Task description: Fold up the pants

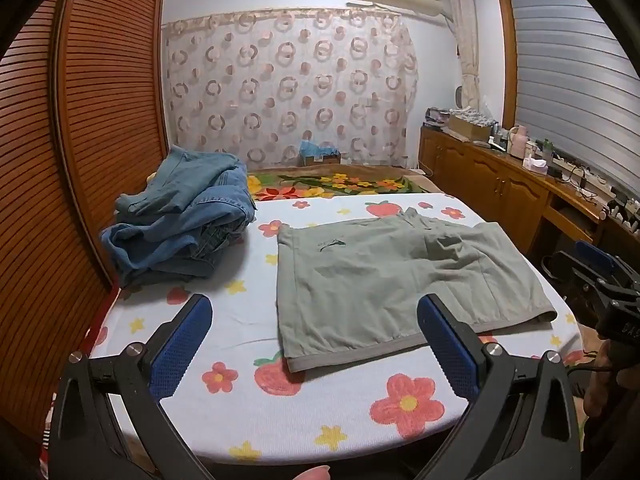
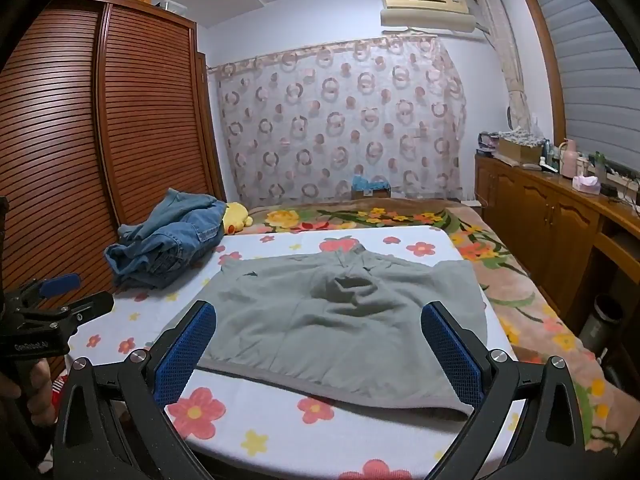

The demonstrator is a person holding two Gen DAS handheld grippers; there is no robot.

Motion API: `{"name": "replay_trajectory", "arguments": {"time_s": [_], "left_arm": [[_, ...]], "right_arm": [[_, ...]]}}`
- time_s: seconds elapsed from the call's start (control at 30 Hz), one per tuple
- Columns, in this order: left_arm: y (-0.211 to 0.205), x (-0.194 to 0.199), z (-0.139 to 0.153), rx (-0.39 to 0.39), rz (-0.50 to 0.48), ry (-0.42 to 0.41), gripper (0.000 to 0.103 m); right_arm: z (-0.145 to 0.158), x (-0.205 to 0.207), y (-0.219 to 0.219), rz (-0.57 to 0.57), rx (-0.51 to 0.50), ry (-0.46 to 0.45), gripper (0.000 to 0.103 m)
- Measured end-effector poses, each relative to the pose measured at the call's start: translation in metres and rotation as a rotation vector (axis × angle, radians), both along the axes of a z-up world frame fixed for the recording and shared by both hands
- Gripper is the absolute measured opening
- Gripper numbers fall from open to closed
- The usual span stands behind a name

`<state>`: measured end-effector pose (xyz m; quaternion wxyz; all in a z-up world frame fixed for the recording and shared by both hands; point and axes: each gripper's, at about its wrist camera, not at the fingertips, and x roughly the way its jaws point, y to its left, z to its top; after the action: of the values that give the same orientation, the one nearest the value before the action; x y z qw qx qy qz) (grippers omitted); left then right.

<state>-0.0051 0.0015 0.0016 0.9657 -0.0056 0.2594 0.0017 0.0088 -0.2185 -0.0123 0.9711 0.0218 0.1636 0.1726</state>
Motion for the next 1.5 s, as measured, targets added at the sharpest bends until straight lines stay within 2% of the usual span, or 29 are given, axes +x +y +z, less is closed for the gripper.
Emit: {"name": "replay_trajectory", "arguments": {"time_s": [1.5], "left_arm": [[-0.003, -0.004, 0.01, 0.007, -0.001, -0.012, 0.103]], "right_arm": [[0.0, -0.002, 0.003, -0.003, -0.002, -0.003, 0.103]]}}
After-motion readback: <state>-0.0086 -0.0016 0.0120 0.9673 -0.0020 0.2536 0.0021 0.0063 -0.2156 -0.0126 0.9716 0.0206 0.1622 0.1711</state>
